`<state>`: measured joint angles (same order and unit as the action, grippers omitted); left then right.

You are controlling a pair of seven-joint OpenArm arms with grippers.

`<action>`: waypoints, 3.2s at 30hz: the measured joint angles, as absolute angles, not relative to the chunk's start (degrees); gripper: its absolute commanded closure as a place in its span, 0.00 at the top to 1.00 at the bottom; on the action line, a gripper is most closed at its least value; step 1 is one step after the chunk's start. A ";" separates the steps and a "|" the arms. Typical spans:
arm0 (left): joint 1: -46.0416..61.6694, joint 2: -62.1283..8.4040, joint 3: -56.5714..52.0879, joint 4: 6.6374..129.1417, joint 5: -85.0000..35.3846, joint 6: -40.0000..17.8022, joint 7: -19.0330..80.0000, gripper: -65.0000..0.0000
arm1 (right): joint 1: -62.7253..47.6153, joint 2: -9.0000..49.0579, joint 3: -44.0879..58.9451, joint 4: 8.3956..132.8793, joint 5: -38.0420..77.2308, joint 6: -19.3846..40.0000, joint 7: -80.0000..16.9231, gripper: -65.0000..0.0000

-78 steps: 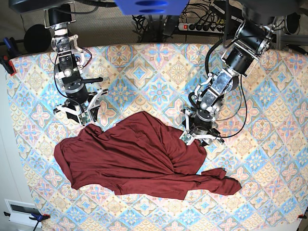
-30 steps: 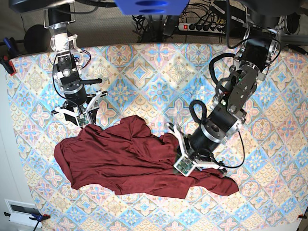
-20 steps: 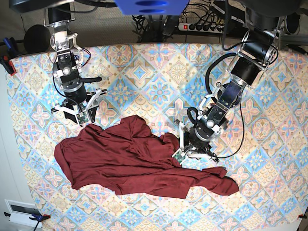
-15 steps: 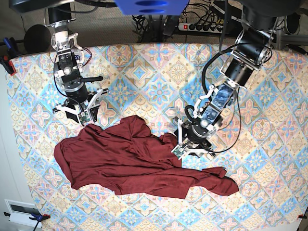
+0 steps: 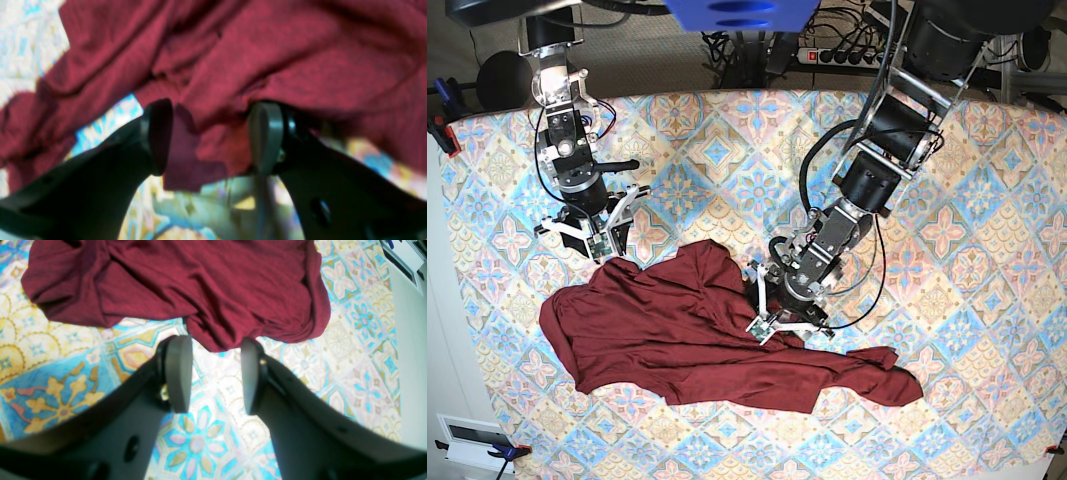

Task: Layout the t-shirt on the table in an organized manner, then fold the t-shirt properly
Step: 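Grasp the bunched fabric in the middle with the left gripper, then drag the grasped fabric outward with the left gripper and release, then move the left gripper back over the t-shirt's bunched fold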

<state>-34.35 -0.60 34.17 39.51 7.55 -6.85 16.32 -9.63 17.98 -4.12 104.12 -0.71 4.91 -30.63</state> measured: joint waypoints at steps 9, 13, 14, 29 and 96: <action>-30.79 -0.10 34.20 49.89 9.21 -8.49 18.59 0.03 | -9.61 18.04 -3.97 104.03 -0.78 4.93 -30.70 0.35; -28.67 -5.85 34.20 67.26 6.39 -8.49 24.60 0.00 | -9.47 18.11 -3.92 103.96 -0.95 4.91 -30.68 0.35; -28.53 -7.16 34.09 70.74 4.64 -8.38 26.87 0.00 | -9.52 18.11 -3.86 103.96 -0.93 4.71 -30.59 0.35; -22.55 -21.26 17.32 117.32 -22.61 -17.87 55.13 0.00 | -9.34 18.04 -3.92 103.94 -0.89 4.93 -30.48 0.35; -0.86 -14.72 0.51 82.83 -25.71 -16.75 43.97 0.33 | -9.65 18.04 -8.64 104.51 -0.71 4.95 -30.65 0.35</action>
<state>-0.86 -14.72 0.51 82.83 -25.71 -16.75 43.97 -9.65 18.04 -8.64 104.51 -0.71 4.95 -30.65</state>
